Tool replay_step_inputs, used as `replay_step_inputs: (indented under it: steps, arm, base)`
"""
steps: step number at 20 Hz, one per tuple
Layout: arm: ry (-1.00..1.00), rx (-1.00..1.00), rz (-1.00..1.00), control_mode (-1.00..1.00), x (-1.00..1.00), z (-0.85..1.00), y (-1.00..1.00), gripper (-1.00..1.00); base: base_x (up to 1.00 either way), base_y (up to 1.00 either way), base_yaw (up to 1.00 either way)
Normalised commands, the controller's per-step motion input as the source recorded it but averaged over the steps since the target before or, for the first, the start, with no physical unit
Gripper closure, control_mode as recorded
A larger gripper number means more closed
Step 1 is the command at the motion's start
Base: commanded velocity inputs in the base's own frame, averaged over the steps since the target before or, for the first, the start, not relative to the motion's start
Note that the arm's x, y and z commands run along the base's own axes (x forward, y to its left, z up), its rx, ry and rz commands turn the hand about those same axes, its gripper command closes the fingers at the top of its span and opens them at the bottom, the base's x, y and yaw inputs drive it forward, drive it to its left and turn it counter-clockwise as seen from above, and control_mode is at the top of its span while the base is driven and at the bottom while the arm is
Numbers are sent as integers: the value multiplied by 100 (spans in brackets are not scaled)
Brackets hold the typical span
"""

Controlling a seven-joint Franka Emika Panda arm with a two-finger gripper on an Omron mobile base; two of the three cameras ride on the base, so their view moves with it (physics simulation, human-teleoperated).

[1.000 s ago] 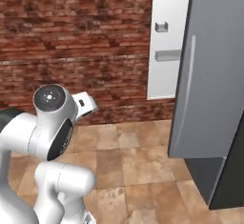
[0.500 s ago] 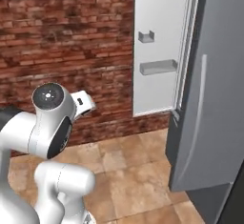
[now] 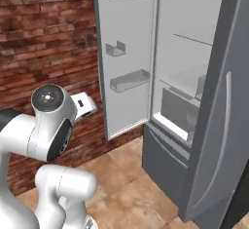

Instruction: Place one eggplant and one fish in each tupperware on the nearby counter, to pack two identical lunches.

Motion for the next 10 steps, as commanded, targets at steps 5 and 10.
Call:
replay_step_inputs:
  steps: [5, 10]
  arm:
    - [0, 0, 0, 100, 0, 0, 0, -100]
    - [0, 0, 0, 100, 0, 0, 0, -100]
  base:
    - [83, 13, -62]
    - [37, 0, -56]
